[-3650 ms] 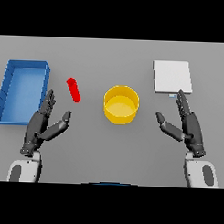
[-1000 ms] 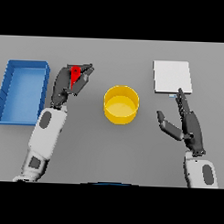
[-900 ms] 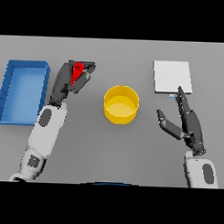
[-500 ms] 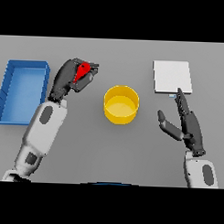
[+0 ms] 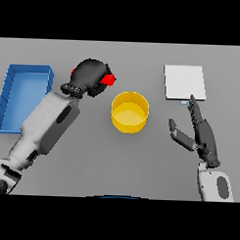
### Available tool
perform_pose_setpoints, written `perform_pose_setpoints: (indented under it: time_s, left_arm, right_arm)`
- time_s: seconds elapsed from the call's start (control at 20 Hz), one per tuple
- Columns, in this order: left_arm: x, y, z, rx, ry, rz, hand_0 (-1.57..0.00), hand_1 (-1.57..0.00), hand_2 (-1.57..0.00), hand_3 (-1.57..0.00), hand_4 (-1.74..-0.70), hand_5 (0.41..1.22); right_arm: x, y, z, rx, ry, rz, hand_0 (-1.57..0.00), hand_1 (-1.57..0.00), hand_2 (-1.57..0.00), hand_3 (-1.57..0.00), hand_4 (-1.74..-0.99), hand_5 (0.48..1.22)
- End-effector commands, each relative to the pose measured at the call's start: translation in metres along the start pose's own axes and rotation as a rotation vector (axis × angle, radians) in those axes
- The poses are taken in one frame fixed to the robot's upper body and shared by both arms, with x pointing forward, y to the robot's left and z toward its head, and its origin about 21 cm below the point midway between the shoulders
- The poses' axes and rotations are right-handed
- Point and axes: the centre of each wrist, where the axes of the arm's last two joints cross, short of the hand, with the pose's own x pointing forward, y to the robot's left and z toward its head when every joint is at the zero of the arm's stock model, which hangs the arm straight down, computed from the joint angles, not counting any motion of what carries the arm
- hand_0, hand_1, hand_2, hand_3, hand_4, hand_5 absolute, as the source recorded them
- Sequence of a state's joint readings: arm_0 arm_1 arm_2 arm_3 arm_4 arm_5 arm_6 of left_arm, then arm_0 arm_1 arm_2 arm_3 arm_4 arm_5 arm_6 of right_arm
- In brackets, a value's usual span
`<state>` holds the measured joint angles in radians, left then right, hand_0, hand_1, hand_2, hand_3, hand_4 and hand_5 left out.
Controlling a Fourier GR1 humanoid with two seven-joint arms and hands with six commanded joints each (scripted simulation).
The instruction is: Pick up the red beaker and tilt it to pour out 1 green nut into yellow bowl. Pick up the yellow bowl and place it on the metallic measuring scale.
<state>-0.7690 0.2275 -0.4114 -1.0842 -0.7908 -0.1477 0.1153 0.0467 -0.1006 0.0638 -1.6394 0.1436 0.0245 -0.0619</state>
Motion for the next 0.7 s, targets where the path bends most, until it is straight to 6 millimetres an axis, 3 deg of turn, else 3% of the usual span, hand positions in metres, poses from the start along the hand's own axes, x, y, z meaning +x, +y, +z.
perform_pose_setpoints:
  time_s: [0.0,0.15,0.3,0.6,0.65]
  left_arm:
    - [0.000,0.000,-0.001,-0.036,-0.002,-0.048,-1.57,-1.57,-1.57,-1.57,-1.73,1.196]
    - [0.013,0.010,-0.011,-0.137,-0.018,-0.213,-1.57,-1.57,-1.57,-1.57,-1.61,1.208]
    - [0.025,0.013,-0.020,-0.219,-0.004,-0.373,-1.57,-1.57,-1.57,-1.36,-1.66,1.214]
    - [0.050,0.023,-0.036,-0.314,-0.039,-0.640,-1.57,-1.57,-1.57,-1.20,-1.71,1.219]
    - [0.055,0.023,-0.039,-0.321,-0.051,-0.679,-1.57,-1.57,-1.57,-1.28,-1.71,1.220]
  right_arm:
    - [0.001,-0.002,0.002,-0.006,-0.004,-0.006,0.00,0.00,0.00,0.00,-1.290,0.694]
    - [0.003,0.001,0.000,-0.012,0.017,-0.043,0.00,0.00,0.00,0.00,-1.284,0.678]
    - [0.004,0.003,0.001,-0.026,0.029,-0.073,0.00,0.00,0.00,0.00,-1.279,0.651]
    - [-0.001,-0.001,0.000,-0.031,0.040,-0.105,0.00,0.00,0.00,0.00,-1.301,0.607]
    - [0.000,0.001,-0.004,-0.025,0.036,-0.107,0.00,0.00,0.00,0.00,-1.296,0.606]
